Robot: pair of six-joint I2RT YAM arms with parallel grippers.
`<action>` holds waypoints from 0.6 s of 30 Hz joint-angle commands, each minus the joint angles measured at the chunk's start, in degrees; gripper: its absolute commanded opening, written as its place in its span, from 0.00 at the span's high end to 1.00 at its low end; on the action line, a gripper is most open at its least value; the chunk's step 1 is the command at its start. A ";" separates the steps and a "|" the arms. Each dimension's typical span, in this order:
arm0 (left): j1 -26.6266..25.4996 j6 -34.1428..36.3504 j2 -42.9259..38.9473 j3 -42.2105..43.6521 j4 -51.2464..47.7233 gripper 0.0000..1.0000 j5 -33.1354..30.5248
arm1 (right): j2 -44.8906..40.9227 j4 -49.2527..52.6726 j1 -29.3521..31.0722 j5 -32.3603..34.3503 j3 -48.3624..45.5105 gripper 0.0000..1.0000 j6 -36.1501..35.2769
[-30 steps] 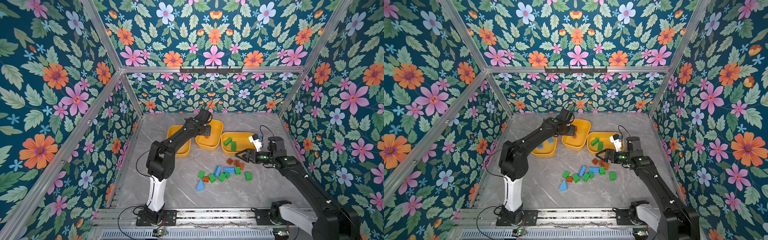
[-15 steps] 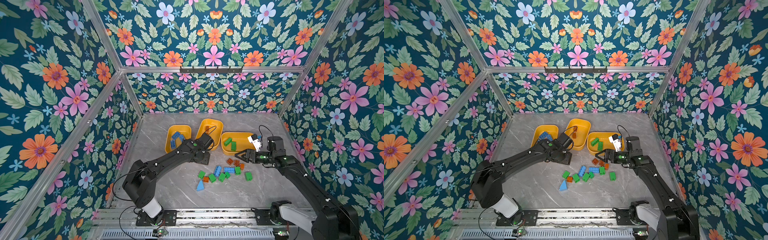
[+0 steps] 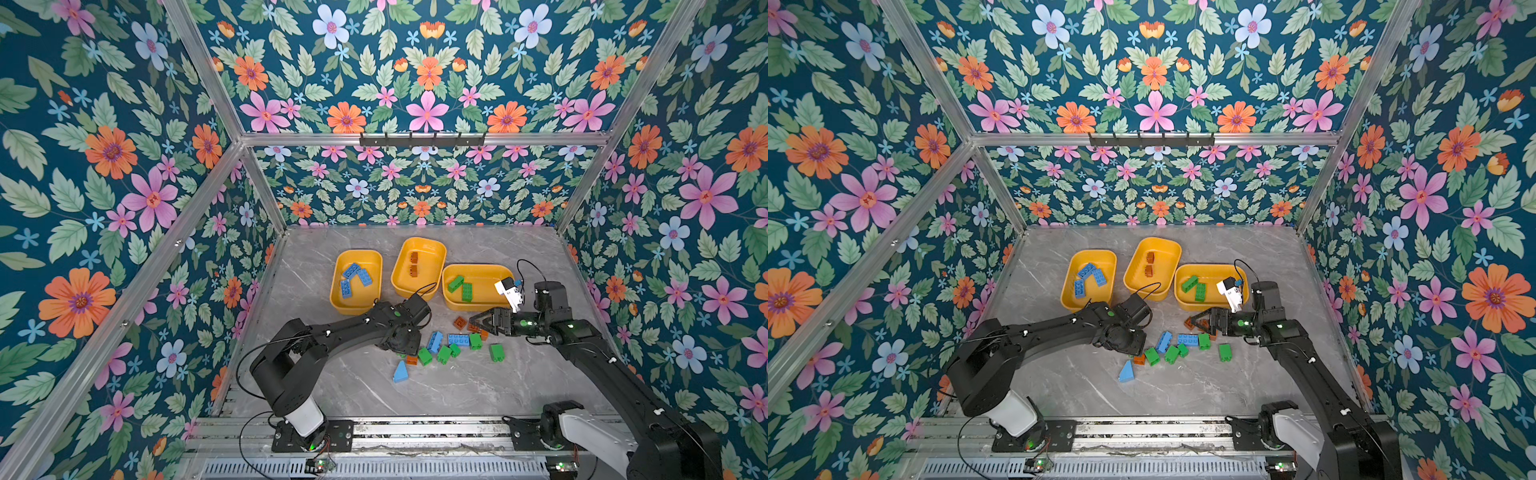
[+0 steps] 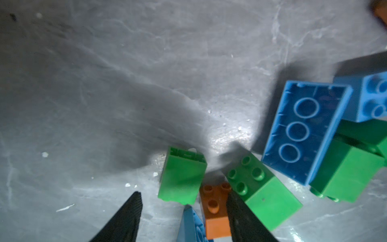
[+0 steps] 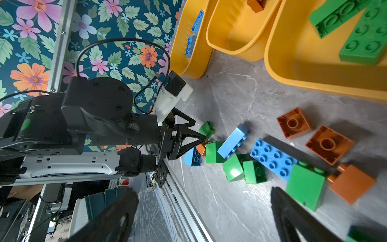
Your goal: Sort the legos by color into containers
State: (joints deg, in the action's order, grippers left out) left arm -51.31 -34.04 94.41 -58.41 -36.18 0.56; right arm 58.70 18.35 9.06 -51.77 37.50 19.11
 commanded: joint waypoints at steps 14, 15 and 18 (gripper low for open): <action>-0.40 1.21 3.40 1.73 0.68 0.47 -2.30 | -0.25 0.81 0.08 0.40 -1.01 0.01 -0.82; -0.44 1.34 3.57 1.68 0.68 0.51 -2.53 | -0.19 0.60 0.09 0.28 -1.06 0.01 -0.74; -0.37 1.69 4.17 1.16 0.94 0.59 -2.84 | -0.13 0.38 0.08 0.28 -1.20 0.01 -0.68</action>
State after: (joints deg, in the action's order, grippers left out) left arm -51.72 -32.77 98.08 -56.88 -35.38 -1.23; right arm 58.43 19.44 9.10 -51.37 36.34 19.07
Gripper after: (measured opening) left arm 0.412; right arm 0.990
